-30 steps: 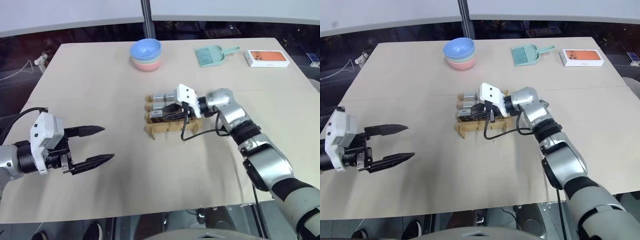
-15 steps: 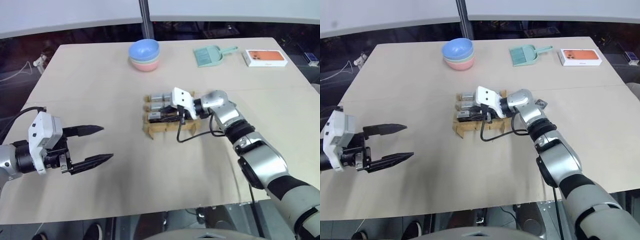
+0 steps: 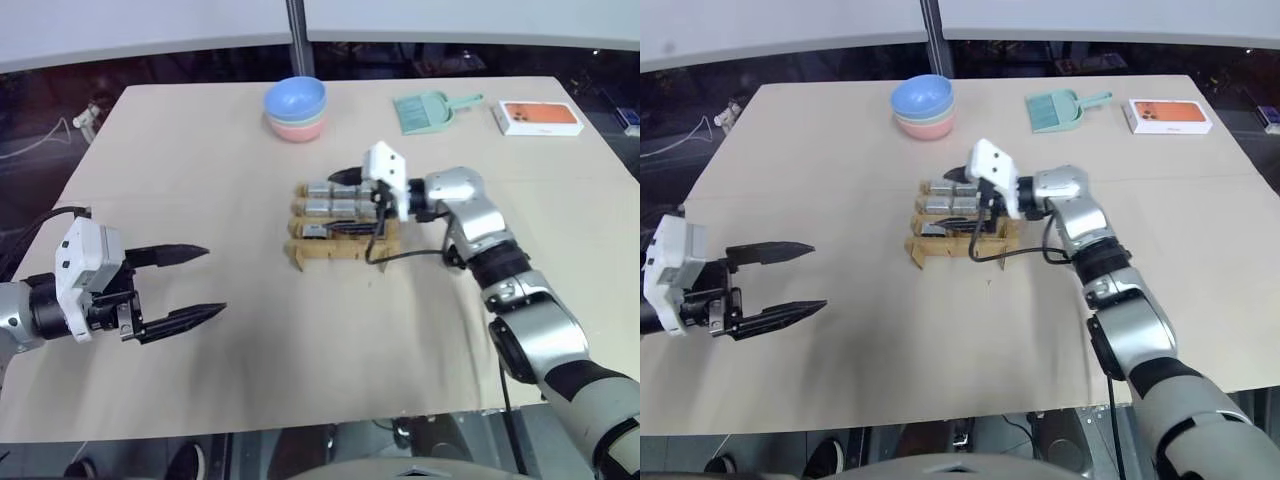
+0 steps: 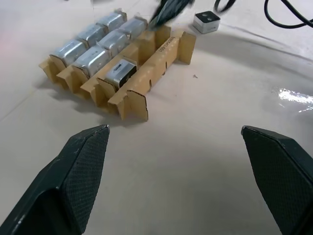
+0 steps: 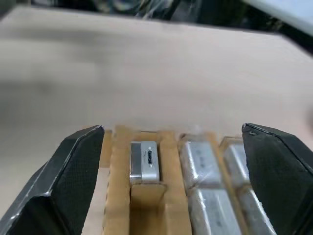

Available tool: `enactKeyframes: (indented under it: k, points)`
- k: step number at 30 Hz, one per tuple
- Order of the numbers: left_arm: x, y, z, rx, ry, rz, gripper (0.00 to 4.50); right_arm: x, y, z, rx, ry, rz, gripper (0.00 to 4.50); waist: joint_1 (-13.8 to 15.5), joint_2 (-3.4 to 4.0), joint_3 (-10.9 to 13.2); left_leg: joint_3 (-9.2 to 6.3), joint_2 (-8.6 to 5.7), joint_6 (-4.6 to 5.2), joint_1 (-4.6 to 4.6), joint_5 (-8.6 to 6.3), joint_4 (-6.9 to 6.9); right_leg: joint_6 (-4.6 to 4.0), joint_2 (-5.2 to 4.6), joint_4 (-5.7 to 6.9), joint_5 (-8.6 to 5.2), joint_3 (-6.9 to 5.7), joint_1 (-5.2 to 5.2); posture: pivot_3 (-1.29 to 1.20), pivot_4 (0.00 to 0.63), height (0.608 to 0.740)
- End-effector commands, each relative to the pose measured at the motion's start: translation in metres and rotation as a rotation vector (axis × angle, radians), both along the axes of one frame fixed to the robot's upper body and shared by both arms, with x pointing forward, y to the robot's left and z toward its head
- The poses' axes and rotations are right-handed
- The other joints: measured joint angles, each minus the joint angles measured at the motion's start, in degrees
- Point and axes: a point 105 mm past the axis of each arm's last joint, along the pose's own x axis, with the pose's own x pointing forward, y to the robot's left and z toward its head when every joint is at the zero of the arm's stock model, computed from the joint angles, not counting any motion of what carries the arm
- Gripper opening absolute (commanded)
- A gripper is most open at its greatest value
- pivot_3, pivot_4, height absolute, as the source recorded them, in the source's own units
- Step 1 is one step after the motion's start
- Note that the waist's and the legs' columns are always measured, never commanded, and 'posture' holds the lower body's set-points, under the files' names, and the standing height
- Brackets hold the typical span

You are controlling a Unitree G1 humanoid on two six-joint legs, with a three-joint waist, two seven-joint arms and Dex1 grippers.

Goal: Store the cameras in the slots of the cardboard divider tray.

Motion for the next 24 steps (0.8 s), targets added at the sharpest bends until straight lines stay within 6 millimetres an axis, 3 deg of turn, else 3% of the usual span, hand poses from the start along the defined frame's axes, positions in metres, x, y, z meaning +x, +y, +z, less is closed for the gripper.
enactKeyframes:
  k: [1, 7, 14, 19, 24]
  points:
    - [0.000, -0.005, 0.008, 0.019, -0.032, -0.033, 4.50, -0.020, -0.026, 0.017, 0.058, -0.015, -0.055, 4.46, 0.1, -0.01, 0.0, 0.03, -0.01, 0.00, -0.02, 0.00, 0.01, 0.00, 0.00, -0.01, 0.00, 0.01, -0.01, 0.00, 0.150, 0.740]
    - [0.010, -0.019, 0.016, 0.019, -0.053, -0.110, 4.50, -0.056, -0.084, -0.006, 0.034, 0.084, -0.276, 4.46, 0.8, -0.05, 0.0, 0.14, 0.01, 0.01, 0.06, -0.01, 0.02, 0.02, 0.08, -0.02, -0.04, 0.04, 0.01, 0.00, 0.150, 0.740]
    - [0.020, -0.028, 0.018, 0.022, -0.052, -0.180, 4.50, -0.065, -0.147, -0.041, -0.022, 0.139, -0.576, 4.46, 0.6, -0.09, 0.0, 0.40, -0.05, 0.02, 0.10, 0.00, 0.05, 0.06, 0.17, 0.01, -0.27, 0.12, 0.01, 0.00, 0.150, 0.740]
    - [0.023, -0.031, 0.019, 0.028, -0.053, -0.209, 4.50, -0.064, -0.174, -0.064, -0.100, 0.113, -0.692, 4.46, 0.9, -0.15, 0.0, 0.44, -0.05, 0.02, 0.09, 0.00, 0.06, 0.09, 0.23, 0.01, -0.26, 0.14, 0.02, 0.00, 0.150, 0.740]
    - [0.024, -0.032, 0.021, 0.033, -0.055, -0.217, 4.50, -0.058, -0.175, -0.073, -0.087, 0.114, -0.719, 4.46, 0.7, -0.16, 0.0, 0.42, -0.04, 0.02, 0.11, 0.00, 0.07, 0.10, 0.25, 0.01, -0.28, 0.21, 0.02, 0.00, 0.150, 0.740]
